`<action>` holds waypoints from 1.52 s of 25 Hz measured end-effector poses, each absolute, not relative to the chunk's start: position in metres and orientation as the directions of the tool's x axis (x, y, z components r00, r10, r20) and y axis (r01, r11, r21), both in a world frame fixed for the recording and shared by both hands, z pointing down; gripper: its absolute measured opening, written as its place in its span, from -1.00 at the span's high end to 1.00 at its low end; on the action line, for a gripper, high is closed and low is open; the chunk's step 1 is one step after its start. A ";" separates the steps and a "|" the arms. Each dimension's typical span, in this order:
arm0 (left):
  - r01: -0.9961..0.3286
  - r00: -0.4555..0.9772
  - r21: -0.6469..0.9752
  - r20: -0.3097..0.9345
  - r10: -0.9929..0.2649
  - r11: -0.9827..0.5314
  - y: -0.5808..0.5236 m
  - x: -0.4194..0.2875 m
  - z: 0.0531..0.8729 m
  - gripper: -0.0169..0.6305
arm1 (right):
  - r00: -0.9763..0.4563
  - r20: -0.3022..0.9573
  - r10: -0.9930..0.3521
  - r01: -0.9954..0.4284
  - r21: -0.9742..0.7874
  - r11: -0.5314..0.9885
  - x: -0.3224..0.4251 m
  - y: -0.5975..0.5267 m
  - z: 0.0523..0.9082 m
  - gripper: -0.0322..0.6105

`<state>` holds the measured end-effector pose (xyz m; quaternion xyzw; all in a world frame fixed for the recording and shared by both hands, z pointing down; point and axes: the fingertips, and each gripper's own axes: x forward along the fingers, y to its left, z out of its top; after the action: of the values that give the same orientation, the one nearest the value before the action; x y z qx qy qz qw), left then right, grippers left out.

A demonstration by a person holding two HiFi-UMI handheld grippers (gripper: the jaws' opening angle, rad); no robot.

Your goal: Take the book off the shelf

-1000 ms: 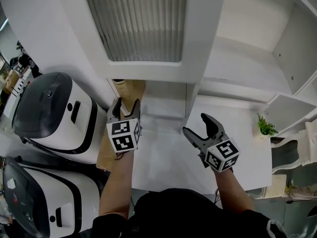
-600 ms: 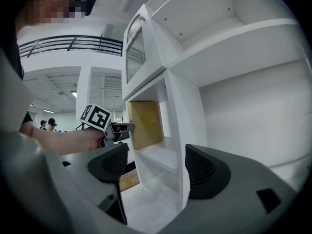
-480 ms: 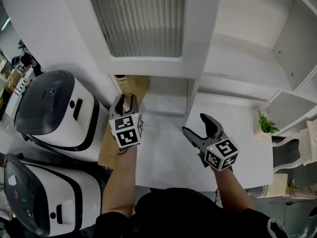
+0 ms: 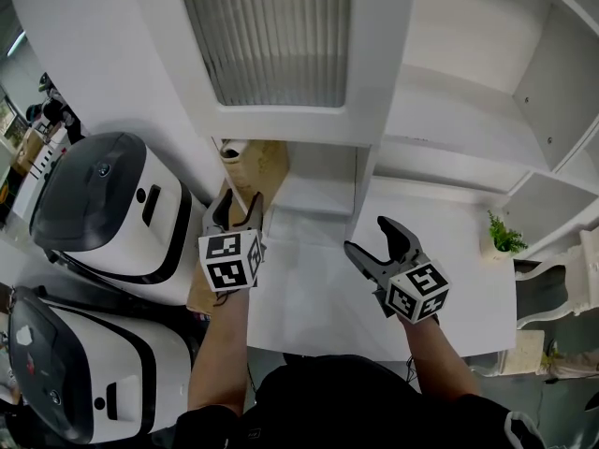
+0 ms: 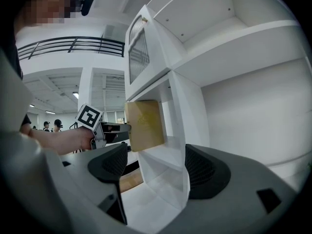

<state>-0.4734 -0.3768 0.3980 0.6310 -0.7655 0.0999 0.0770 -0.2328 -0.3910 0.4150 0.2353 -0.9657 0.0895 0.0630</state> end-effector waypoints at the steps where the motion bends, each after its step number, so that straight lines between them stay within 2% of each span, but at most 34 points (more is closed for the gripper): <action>1: -0.984 -0.175 -0.049 0.247 -0.953 0.169 -0.377 -0.474 0.397 0.17 | -0.881 0.163 -0.444 -0.467 -0.143 0.873 -0.232 -0.391 0.414 -0.28; 5: -0.988 -0.152 -0.040 0.261 -0.953 0.146 -0.385 -0.480 0.394 0.07 | -0.877 0.162 -0.453 -0.476 -0.145 0.868 -0.228 -0.388 0.413 -0.28; 13: -0.984 -0.178 -0.052 0.291 -0.940 0.170 -0.400 -0.480 0.402 0.08 | -0.867 0.172 -0.468 -0.493 -0.156 0.856 -0.209 -0.384 0.418 -0.28; 15: -0.983 -0.181 -0.041 0.284 -0.942 0.176 -0.395 -0.477 0.407 0.33 | -0.864 0.176 -0.472 -0.499 -0.160 0.852 -0.202 -0.384 0.420 -0.28; 17: -0.983 -0.180 -0.026 0.267 -0.947 0.180 -0.388 -0.474 0.408 0.35 | -0.862 0.180 -0.475 -0.502 -0.166 0.849 -0.196 -0.384 0.422 -0.28; 20: -0.984 -0.175 -0.019 0.251 -0.952 0.176 -0.385 -0.468 0.406 0.35 | -0.861 0.184 -0.475 -0.504 -0.178 0.845 -0.188 -0.384 0.425 -0.28; 23: -0.990 -0.140 -0.004 0.255 -0.957 0.144 -0.395 -0.462 0.401 0.18 | -0.862 0.185 -0.472 -0.502 -0.186 0.845 -0.181 -0.382 0.427 -0.28; 25: -0.991 -0.125 0.002 0.272 -0.954 0.130 -0.403 -0.460 0.399 0.16 | -0.863 0.185 -0.471 -0.502 -0.190 0.844 -0.175 -0.380 0.428 -0.28; 30: -0.983 -0.183 -0.027 0.295 -0.938 0.183 -0.415 -0.466 0.398 0.17 | -0.859 0.192 -0.475 -0.508 -0.198 0.838 -0.154 -0.380 0.432 -0.28; 32: -0.979 -0.202 -0.028 0.298 -0.933 0.203 -0.417 -0.467 0.398 0.28 | -0.859 0.195 -0.473 -0.507 -0.203 0.838 -0.144 -0.380 0.434 -0.28; 38: -0.963 -0.266 -0.027 0.290 -0.919 0.270 -0.403 -0.458 0.395 0.30 | -0.874 0.185 -0.449 -0.482 -0.219 0.848 -0.119 -0.382 0.436 -0.28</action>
<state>-0.4579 -0.4032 0.3948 0.5960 -0.7894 0.0991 0.1089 -0.1189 -0.3820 0.4357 0.2426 -0.9593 0.1301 0.0634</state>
